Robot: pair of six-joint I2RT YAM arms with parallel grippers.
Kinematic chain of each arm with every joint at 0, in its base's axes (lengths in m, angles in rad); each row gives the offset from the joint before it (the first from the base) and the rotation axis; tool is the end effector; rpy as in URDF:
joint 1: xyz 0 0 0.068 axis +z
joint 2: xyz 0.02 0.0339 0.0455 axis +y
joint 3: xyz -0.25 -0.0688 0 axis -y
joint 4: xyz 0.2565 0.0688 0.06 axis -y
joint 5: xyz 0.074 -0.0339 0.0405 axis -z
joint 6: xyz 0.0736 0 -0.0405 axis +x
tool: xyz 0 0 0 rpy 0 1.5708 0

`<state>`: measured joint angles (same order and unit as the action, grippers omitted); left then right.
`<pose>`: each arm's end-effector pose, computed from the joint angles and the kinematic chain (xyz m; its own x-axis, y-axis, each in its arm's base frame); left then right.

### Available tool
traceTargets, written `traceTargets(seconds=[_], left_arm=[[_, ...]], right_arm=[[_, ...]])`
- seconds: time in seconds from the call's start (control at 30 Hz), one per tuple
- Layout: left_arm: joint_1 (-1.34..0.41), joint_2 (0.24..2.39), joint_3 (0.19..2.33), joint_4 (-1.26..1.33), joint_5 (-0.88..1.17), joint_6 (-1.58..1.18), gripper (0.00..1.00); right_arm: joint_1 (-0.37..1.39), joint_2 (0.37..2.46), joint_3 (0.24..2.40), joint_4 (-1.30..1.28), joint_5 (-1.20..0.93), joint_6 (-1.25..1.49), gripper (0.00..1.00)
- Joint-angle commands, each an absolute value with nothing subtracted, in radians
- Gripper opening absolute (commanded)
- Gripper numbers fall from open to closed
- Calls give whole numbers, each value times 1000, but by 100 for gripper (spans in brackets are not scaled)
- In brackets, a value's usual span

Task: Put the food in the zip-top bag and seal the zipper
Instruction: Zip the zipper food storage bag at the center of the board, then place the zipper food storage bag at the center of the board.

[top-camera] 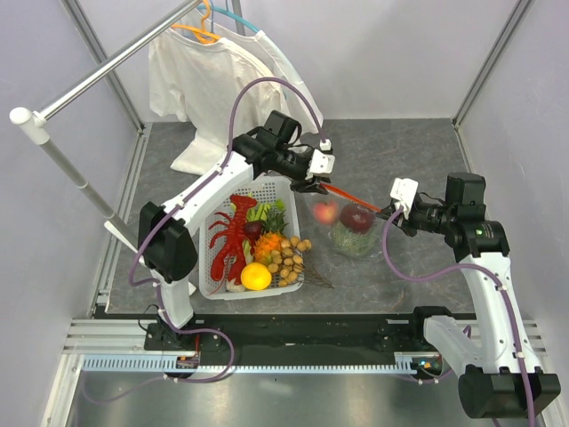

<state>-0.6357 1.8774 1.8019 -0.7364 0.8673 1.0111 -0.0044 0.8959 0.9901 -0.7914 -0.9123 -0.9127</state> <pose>0.3203 -0.3061 0.3041 0.3733 0.4058 -0.8342 0.9229 -0.2541 0.2893 0.2050 0.0573 0.3161 0.0849 -0.4845 -0.8707 -0.8772 0.3781 -0.2959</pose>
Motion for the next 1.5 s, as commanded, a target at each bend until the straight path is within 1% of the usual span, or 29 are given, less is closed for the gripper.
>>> traceTargets(seconds=[0.0,0.13,0.2,0.23,0.3,0.33,0.4,0.47,0.5,0.53,0.67,0.83,0.97,1.07,1.1,1.2,1.27,1.3,1.33,1.37,1.4,1.43,1.47], left_arm=[[-657,1855,1828,-706,874,962,34],[-661,1864,1828,-706,879,911,31],[-661,1874,1836,-704,884,888,24],[-661,1879,1839,-706,881,864,17],[-660,1879,1838,-706,881,848,10],[-660,1878,1835,-706,881,838,5],[-660,1872,1821,-706,884,833,3],[-660,1871,1816,-709,884,824,25],[-658,1874,1819,-706,887,813,41],[-657,1878,1819,-707,890,807,45],[-657,1885,1824,-706,882,831,53],[-657,1917,1845,-710,864,848,53],[-658,1937,1842,-741,864,862,55],[-658,1941,1842,-756,871,850,35],[-658,1937,1842,-759,874,839,21],[-647,1921,1851,-762,905,784,2],[-643,1933,1893,-761,907,732,2],[-641,1946,1916,-761,885,669,2],[-641,1962,1943,-761,850,631,2],[-644,1983,2019,-759,733,594,2],[-652,2040,2067,-768,645,513,2],[-652,2068,2121,-788,573,491,2],[-652,2100,2223,-811,513,485,2]], right_arm=[[-6,881,1003,-776,-940,-922,0],[-6,868,985,-733,-933,-867,0],[-6,864,974,-709,-930,-839,0],[-6,865,973,-704,-930,-833,0],[-6,868,971,-687,-928,-810,0],[-6,870,971,-683,-928,-802,0],[-6,867,970,-663,-931,-792,0],[-6,862,965,-658,-940,-796,0],[-6,858,960,-658,-940,-801,0],[-6,856,957,-660,-940,-804,0],[-6,847,950,-664,-945,-819,0],[-6,844,951,-663,-939,-819,0],[-6,842,943,-663,-939,-827,0],[-6,841,940,-661,-931,-828,0],[-6,842,940,-661,-927,-822,0],[-6,856,942,-647,-911,-769,0],[-6,868,933,-562,-870,-636,1],[-6,897,937,-513,-841,-508,6],[-6,917,949,-514,-844,-470,14],[-6,939,983,-511,-842,-433,36],[-6,980,1002,-499,-842,-334,46],[-8,997,1018,-485,-841,-281,57],[-9,1012,1044,-467,-835,-231,72]])
